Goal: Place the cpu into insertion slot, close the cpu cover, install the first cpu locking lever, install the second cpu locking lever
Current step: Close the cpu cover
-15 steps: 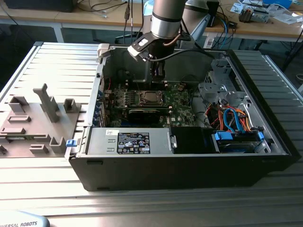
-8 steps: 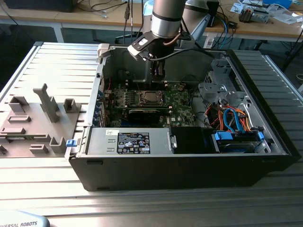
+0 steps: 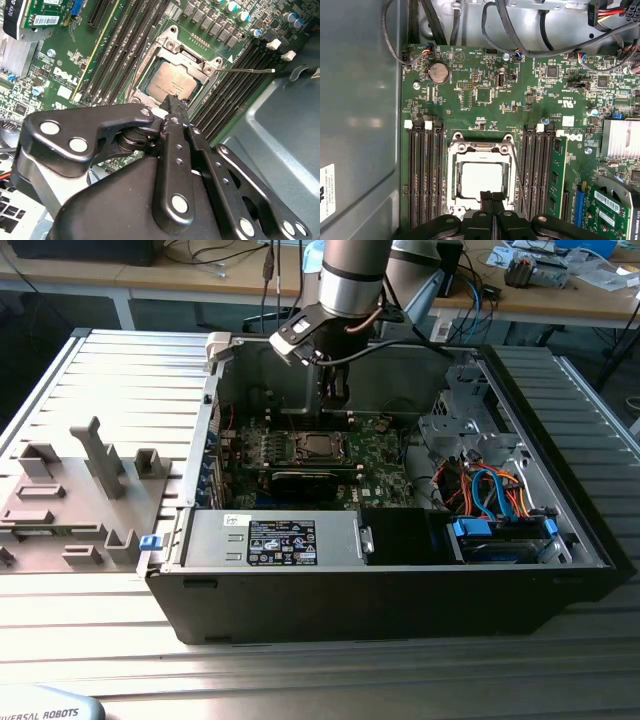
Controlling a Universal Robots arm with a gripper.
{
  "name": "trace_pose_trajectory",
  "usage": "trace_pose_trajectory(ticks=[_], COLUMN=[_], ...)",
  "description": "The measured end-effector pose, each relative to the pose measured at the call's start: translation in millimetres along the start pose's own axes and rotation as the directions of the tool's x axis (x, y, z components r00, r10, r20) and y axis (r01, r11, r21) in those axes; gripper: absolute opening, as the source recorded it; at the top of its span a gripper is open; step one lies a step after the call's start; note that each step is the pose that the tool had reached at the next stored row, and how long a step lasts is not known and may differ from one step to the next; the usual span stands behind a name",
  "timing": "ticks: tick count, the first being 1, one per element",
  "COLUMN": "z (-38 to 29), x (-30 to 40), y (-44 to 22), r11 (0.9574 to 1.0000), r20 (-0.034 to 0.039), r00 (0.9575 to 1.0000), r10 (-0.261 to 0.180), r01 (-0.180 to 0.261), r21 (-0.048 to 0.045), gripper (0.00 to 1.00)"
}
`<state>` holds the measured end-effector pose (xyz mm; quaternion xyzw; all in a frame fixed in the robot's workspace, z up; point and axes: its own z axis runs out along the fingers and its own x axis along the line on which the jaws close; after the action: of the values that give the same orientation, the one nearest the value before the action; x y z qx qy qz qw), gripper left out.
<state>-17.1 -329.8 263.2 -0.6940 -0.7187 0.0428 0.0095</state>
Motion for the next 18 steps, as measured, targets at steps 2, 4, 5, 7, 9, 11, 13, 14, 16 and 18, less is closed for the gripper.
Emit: trace_pose_trajectory(ticks=[2, 4, 5, 7, 9, 11, 13, 14, 16, 18], z=[-3.8, -5.8, -6.3, -7.8, -9.8, -11.1, -11.2, -11.3, -11.3, -11.4], x=[-0.2, -0.3, -0.3, -0.4, -0.5, -0.5, -0.5, -0.5, -0.5, -0.6], y=[-0.3, -0.4, -0.5, -0.6, -0.7, -0.8, -0.8, -0.9, -0.8, -0.9], r11=[1.0, 1.0, 1.0, 1.0, 1.0, 1.0, 1.0, 1.0, 1.0, 1.0], r20=[0.0, 0.0001, 0.0, 0.0, 0.0001, 0.0001, -0.0002, 0.0, 0.0, 0.0006], r00=[1.0, 1.0, 1.0, 1.0, 1.0, 1.0, 1.0, 1.0, 1.0, 1.0], r10=[0.0, 0.0, 0.0, 0.0, 0.0, 0.0, 0.0, 0.0, 0.0, 0.0], r01=[0.0, 0.0, 0.0, 0.0, 0.0, 0.0, 0.0, 0.0, 0.0, 0.0], r21=[0.0001, 0.0001, 0.0, 0.0, 0.0, 0.0, -0.0001, 0.0, 0.0, -0.0063], gripper=[0.11, 0.11, 0.11, 0.11, 0.11, 0.11, 0.11, 0.11, 0.11, 0.11])
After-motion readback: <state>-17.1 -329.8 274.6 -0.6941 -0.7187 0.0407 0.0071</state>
